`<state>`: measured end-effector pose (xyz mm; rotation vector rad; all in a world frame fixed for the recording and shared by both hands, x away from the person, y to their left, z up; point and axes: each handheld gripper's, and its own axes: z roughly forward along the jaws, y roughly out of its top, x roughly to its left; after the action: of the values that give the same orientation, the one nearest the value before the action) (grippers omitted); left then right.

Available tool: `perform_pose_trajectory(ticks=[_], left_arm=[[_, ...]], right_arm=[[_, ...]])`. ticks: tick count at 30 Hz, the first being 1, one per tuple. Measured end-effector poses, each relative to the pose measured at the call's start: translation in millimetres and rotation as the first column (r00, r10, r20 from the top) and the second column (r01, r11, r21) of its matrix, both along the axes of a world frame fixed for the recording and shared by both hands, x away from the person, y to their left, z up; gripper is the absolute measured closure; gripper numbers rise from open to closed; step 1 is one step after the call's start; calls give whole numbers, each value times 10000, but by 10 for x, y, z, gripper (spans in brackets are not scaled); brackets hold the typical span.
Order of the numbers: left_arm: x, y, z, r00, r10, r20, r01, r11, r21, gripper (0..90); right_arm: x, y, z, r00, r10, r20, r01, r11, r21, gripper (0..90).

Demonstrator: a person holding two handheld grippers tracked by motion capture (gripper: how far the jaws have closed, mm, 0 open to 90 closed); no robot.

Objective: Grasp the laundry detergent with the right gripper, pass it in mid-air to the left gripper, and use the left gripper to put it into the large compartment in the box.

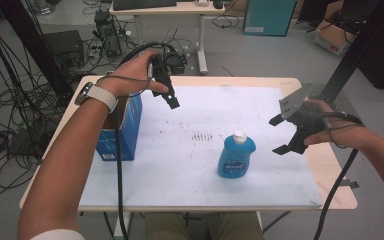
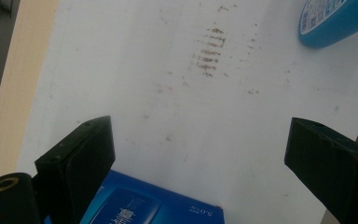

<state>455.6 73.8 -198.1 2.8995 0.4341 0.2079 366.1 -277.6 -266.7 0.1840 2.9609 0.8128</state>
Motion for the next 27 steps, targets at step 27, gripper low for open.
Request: perform_pose_trajectory(ticks=[27], left_arm=[[0,16,-57,9999,162,10,-162,9998,-92,88]], right_arm=[[26,42,-350,9979,640,45,-641,9911,1168,48]])
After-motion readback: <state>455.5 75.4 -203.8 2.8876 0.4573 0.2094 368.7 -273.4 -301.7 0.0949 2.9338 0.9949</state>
